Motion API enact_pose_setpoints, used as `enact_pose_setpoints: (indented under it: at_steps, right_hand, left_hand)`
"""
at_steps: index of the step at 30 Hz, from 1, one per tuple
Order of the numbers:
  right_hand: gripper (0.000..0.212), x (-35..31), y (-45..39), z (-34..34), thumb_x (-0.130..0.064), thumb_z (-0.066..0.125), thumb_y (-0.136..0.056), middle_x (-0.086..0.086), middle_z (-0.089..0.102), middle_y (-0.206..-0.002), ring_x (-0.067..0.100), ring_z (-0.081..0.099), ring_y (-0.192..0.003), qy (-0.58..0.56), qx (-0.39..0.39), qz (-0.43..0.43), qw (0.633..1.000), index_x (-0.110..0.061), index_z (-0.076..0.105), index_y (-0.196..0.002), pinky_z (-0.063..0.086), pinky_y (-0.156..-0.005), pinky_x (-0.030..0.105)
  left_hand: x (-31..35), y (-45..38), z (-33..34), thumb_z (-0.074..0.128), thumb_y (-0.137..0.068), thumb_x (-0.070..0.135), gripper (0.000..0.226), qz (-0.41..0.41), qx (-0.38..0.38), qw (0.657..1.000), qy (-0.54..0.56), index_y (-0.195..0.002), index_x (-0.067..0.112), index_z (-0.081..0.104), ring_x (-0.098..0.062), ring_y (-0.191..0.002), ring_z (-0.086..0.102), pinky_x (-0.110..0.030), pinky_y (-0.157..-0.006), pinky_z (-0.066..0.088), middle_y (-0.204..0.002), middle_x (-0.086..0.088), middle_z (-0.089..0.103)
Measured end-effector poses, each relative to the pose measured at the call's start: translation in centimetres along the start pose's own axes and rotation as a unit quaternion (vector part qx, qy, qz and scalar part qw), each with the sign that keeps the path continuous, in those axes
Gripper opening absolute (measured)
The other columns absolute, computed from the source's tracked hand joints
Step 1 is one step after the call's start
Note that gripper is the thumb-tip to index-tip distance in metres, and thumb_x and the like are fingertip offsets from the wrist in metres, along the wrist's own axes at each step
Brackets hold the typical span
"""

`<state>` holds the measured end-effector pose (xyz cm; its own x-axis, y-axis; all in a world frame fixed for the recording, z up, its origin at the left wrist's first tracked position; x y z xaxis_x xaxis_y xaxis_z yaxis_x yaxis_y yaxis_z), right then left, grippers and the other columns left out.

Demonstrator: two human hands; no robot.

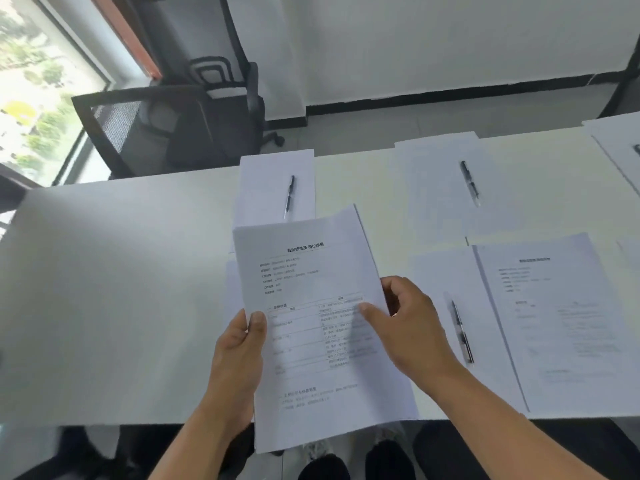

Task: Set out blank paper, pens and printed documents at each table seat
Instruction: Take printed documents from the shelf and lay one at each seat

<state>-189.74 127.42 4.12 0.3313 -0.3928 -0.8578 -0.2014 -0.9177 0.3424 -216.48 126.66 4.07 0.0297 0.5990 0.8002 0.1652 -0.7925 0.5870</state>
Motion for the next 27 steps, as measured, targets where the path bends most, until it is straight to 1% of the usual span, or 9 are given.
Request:
enact_pose_setpoints:
  at_steps: [2, 4, 6, 9, 12, 17, 21, 23, 27]
  right_hand:
    - [0.010, -0.2, 0.3, 1.6, -0.036, 0.076, -0.099, -0.017, 0.073, -0.103, 0.008, 0.071, -0.091, 0.004, -0.002, 0.003, 1.000, -0.036, 0.066, -0.102, 0.060, -0.074, 0.027]
    - [0.010, -0.2, 0.7, 2.6, -0.035, 0.077, -0.098, -0.018, 0.074, -0.099, 0.005, 0.070, -0.087, 0.002, 0.001, 0.008, 1.000, -0.036, 0.068, -0.101, 0.055, -0.069, 0.021]
    - [0.010, -0.4, 1.0, 3.9, -0.033, 0.078, -0.098, -0.019, 0.075, -0.097, 0.002, 0.071, -0.086, -0.006, 0.001, 0.013, 1.000, -0.037, 0.069, -0.100, 0.054, -0.069, 0.019]
    - [0.011, -0.6, 1.5, 5.3, -0.027, 0.078, -0.099, -0.026, 0.076, -0.095, -0.002, 0.073, -0.087, -0.029, 0.001, 0.021, 0.999, -0.036, 0.071, -0.101, 0.057, -0.072, 0.021]
    - [0.009, -0.8, 1.8, 6.5, -0.028, 0.076, -0.100, -0.032, 0.074, -0.094, -0.005, 0.072, -0.086, -0.029, 0.000, 0.021, 0.999, -0.035, 0.070, -0.102, 0.055, -0.063, 0.014]
    - [0.006, -0.4, 1.7, 7.4, -0.028, 0.073, -0.102, -0.017, 0.075, -0.094, -0.007, 0.069, -0.083, -0.015, 0.016, 0.024, 0.999, -0.031, 0.068, -0.103, 0.050, -0.057, 0.008]
    - [0.009, 0.5, 1.9, 8.1, -0.030, 0.071, -0.104, -0.016, 0.075, -0.098, -0.003, 0.071, -0.082, -0.004, 0.022, 0.033, 0.999, -0.034, 0.064, -0.101, 0.050, -0.056, 0.012]
    - [0.009, 0.9, 2.0, 8.3, -0.032, 0.070, -0.104, -0.016, 0.074, -0.097, 0.002, 0.072, -0.082, 0.007, 0.022, 0.035, 0.999, -0.034, 0.062, -0.099, 0.049, -0.058, 0.014]
    - [0.009, 1.7, 1.7, 8.2, -0.031, 0.068, -0.105, -0.012, 0.074, -0.098, 0.010, 0.073, -0.086, 0.001, 0.037, 0.038, 0.999, -0.031, 0.061, -0.100, 0.053, -0.065, 0.025]
  left_hand:
    - [-0.5, 0.0, -1.6, 0.044, -0.118, 0.030, 0.031, -0.007, -0.002, 1.000, 0.008, -0.129, 0.027, 0.073, -0.029, -0.109, 0.080, -0.054, -0.094, 0.063, -0.122, -0.001, 0.082]
    - [-1.0, -0.3, -2.6, 0.045, -0.118, 0.031, 0.031, -0.011, -0.010, 1.000, 0.014, -0.128, 0.025, 0.073, -0.031, -0.110, 0.080, -0.057, -0.096, 0.063, -0.122, -0.003, 0.082]
    - [-1.4, -0.6, -4.0, 0.045, -0.118, 0.031, 0.030, -0.014, -0.015, 1.000, 0.019, -0.128, 0.024, 0.073, -0.032, -0.109, 0.080, -0.058, -0.095, 0.063, -0.122, -0.004, 0.082]
    - [-1.7, -1.2, -5.4, 0.045, -0.118, 0.032, 0.031, -0.012, -0.025, 0.999, 0.019, -0.127, 0.021, 0.073, -0.031, -0.108, 0.081, -0.055, -0.092, 0.065, -0.121, -0.005, 0.082]
    - [-2.3, -2.0, -6.7, 0.043, -0.119, 0.032, 0.034, -0.013, -0.022, 0.999, 0.026, -0.124, 0.019, 0.073, -0.029, -0.108, 0.080, -0.048, -0.089, 0.064, -0.120, -0.005, 0.082]
    - [-3.8, -3.0, -8.5, 0.043, -0.119, 0.033, 0.035, -0.023, -0.012, 0.999, 0.030, -0.124, 0.022, 0.075, -0.027, -0.110, 0.080, -0.048, -0.092, 0.063, -0.121, -0.002, 0.082]
    - [-5.2, -3.7, -9.5, 0.044, -0.118, 0.034, 0.034, -0.037, -0.011, 0.999, 0.023, -0.122, 0.021, 0.074, -0.033, -0.113, 0.078, -0.054, -0.097, 0.064, -0.121, -0.005, 0.081]
    - [-5.8, -4.1, -9.8, 0.045, -0.118, 0.034, 0.033, -0.045, -0.008, 0.999, 0.023, -0.120, 0.020, 0.075, -0.036, -0.114, 0.077, -0.055, -0.099, 0.063, -0.120, -0.006, 0.081]
    - [-6.3, -5.0, -10.4, 0.044, -0.119, 0.032, 0.033, -0.044, -0.012, 0.998, 0.031, -0.123, 0.021, 0.074, -0.033, -0.112, 0.078, -0.048, -0.090, 0.063, -0.121, -0.004, 0.082]
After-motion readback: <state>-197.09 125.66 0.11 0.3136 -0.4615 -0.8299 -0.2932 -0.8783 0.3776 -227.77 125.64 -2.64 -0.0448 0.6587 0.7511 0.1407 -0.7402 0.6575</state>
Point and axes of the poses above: each hand's wrist, its own y-axis away from the middle knuckle, its own z-axis out of the palm, x = y × z, the point moved 8 cm from there along -y, towards the middle knuckle
